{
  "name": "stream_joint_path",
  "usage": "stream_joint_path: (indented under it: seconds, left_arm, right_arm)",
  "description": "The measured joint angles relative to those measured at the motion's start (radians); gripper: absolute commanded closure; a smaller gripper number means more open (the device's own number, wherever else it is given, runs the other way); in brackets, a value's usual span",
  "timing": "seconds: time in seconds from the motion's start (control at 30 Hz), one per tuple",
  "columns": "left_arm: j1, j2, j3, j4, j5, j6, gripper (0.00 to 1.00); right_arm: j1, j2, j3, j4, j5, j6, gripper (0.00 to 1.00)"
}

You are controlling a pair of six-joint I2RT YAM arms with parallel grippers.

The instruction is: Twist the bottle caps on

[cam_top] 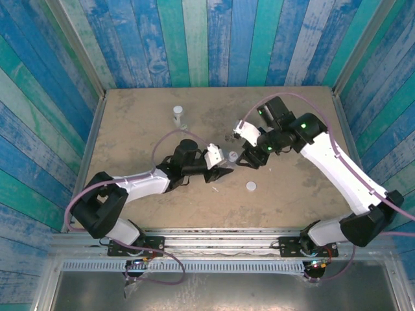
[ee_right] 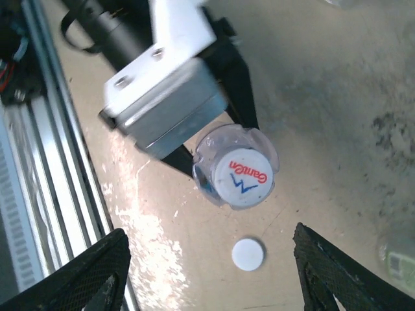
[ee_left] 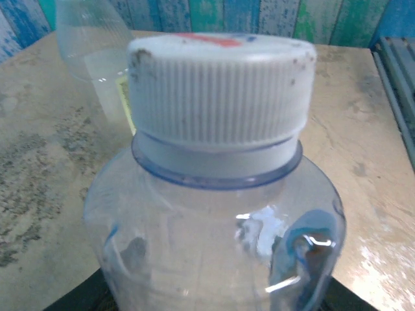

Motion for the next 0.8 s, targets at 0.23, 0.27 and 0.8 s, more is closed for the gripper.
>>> stream_joint_path:
  seconds: [0.23, 0.27, 0.8]
  left_arm:
    - [0.0, -0.086, -0.003, -0.084, 0.06, 0.053, 0.51]
    - [-0.001, -0.093, -0.003, -0.09, 0.069, 0.055, 0.52]
    - [-0.002, -0.095, -0.003, -0.107, 0.116, 0.055, 0.52]
  right_arm:
    - [0.005, 0.007, 0.011, -0.026, -0.044, -0.254, 0.45]
    - [0.008, 0.023, 0.024, -0.034, -0.049, -0.271, 0.45]
    - [0.052, 0.136, 0.067, -0.049, -0.085, -0.319, 0.65]
